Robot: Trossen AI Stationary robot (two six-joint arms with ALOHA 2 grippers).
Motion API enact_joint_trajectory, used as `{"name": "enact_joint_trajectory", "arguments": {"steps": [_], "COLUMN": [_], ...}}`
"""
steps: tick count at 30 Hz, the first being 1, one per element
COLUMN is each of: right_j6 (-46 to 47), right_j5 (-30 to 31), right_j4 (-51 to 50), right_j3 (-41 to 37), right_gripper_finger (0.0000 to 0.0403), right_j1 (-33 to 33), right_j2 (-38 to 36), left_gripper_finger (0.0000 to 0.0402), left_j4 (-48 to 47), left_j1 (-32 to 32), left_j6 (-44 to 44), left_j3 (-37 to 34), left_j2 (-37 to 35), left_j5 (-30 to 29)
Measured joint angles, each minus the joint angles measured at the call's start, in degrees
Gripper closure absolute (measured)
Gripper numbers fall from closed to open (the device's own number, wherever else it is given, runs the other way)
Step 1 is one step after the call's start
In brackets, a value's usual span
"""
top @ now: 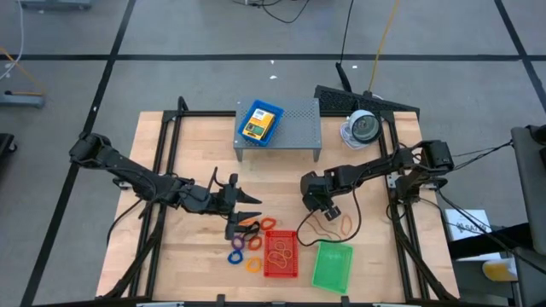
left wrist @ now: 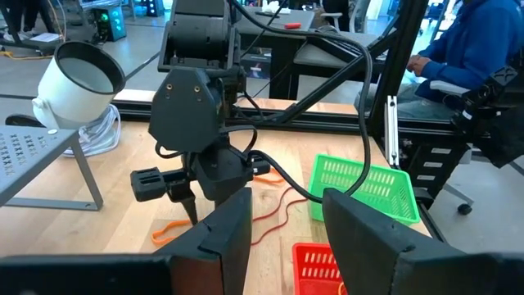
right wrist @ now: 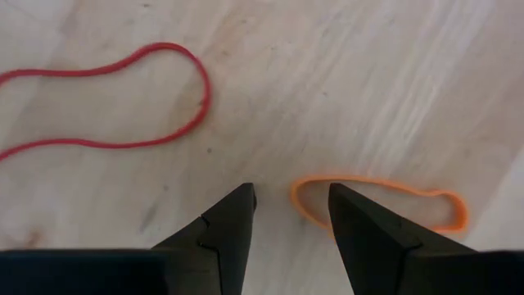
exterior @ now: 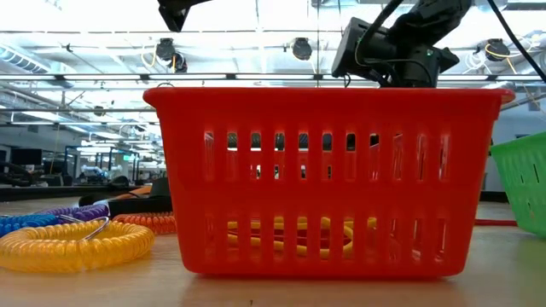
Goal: Pick & Place Office Desk Supplies
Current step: Put the orange rubber band into the red bin
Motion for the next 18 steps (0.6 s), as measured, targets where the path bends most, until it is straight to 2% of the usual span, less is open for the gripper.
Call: {"name": "enact_joint_trajectory", "arguments": {"steps": [8, 13, 18], "right_j6": [2.57, 2.23, 1.99], "right_j5": [-6.7, -7.15, -7.08], "right_j4": [-0.89, -1.06, -0.58], "right_j3": [-0.07, -0.07, -0.11], "right_gripper_finger": [0.0248, 0.025, 0.028], "right_j1": [-0.62, -0.56, -0.56], "right_j2": [0.09, 0.09, 0.09], "left_gripper_finger": [0.0245, 0.0245, 0.0245], "left_j4": [-0.02, -0.02, -0.03], "left_j1": [0.0, 0.0, 0.0], "left_j6": [0.0, 0.0, 0.0], "left_j3": [0.0, 0.0, 0.0], "left_j2": [0.01, 0.0, 0.0], "left_j5": [0.0, 0.0, 0.0]}}
